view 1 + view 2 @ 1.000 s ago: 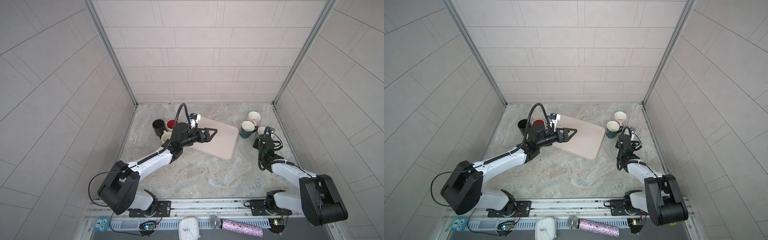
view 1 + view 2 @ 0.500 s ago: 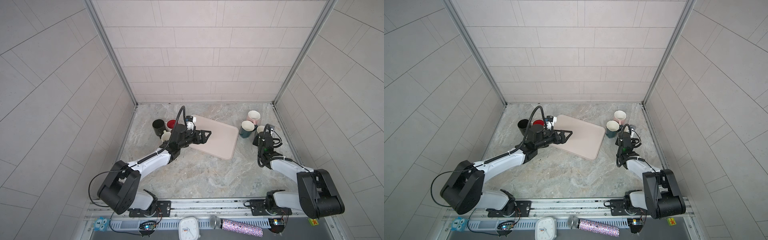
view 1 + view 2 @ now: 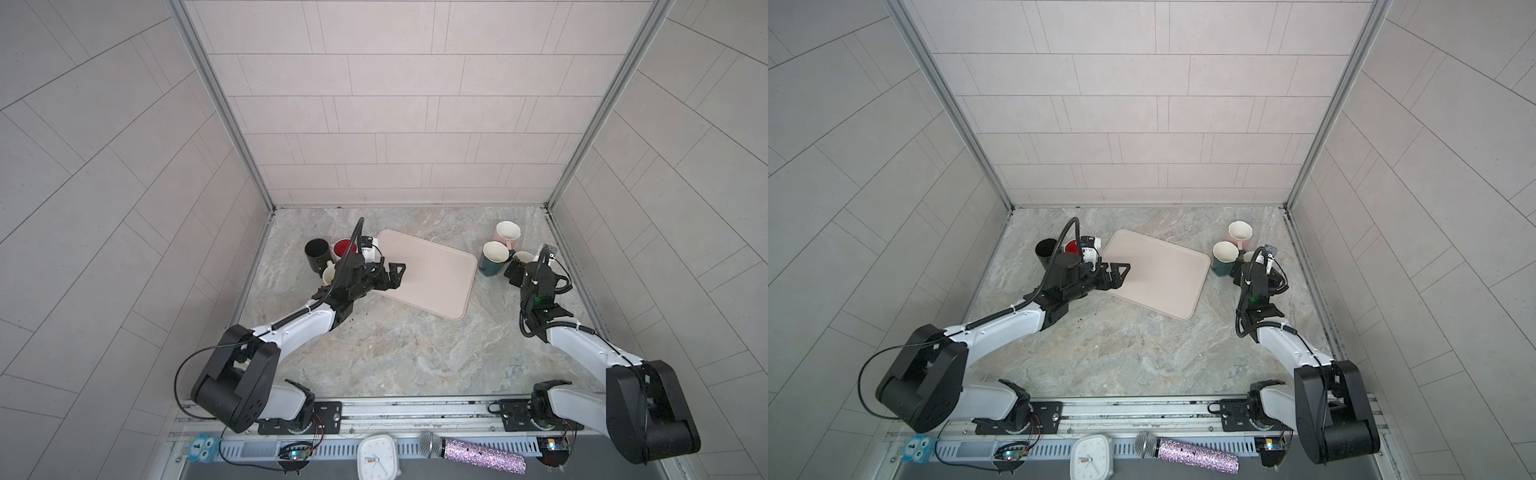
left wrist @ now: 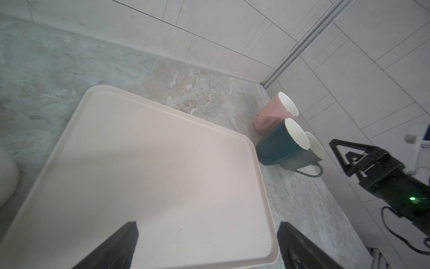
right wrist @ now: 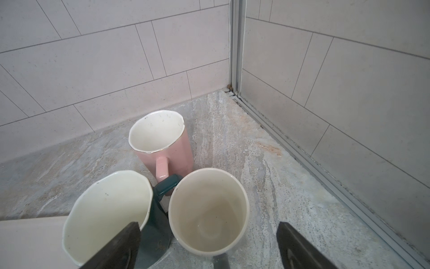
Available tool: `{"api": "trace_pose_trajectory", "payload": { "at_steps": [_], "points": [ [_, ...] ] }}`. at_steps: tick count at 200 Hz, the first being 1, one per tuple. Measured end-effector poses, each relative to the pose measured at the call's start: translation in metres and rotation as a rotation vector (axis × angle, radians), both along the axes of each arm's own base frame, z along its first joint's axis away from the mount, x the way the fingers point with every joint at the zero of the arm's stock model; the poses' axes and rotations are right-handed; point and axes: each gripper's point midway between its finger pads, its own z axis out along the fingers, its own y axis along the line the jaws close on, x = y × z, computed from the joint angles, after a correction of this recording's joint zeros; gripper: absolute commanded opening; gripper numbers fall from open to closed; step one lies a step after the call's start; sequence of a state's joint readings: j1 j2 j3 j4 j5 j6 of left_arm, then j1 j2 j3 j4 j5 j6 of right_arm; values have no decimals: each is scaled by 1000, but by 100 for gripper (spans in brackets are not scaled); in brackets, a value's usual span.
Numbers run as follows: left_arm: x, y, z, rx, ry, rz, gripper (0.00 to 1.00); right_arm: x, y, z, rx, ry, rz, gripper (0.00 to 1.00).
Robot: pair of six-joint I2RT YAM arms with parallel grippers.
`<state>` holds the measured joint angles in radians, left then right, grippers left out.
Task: Turn the mug right side up
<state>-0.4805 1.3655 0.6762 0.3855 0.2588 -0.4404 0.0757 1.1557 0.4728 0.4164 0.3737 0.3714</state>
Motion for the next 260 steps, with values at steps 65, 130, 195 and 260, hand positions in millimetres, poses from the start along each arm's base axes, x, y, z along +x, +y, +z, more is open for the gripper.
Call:
{"api": "trace_pose_trajectory", "payload": {
  "at_steps": [65, 130, 195, 260],
  "points": [
    [32, 142, 18, 227, -140, 453, 100, -19, -12, 20, -135, -62, -24, 95],
    [11, 187, -21, 460, -118, 567, 100, -31, -21, -8, -179, -17, -60, 95],
    [3, 211, -22, 532, -168, 664, 100, -33, -23, -51, -179, 69, -69, 95],
    [7, 242, -44, 501, -161, 748, 100, -19, -22, -56, -176, 84, -72, 95]
  ]
}}
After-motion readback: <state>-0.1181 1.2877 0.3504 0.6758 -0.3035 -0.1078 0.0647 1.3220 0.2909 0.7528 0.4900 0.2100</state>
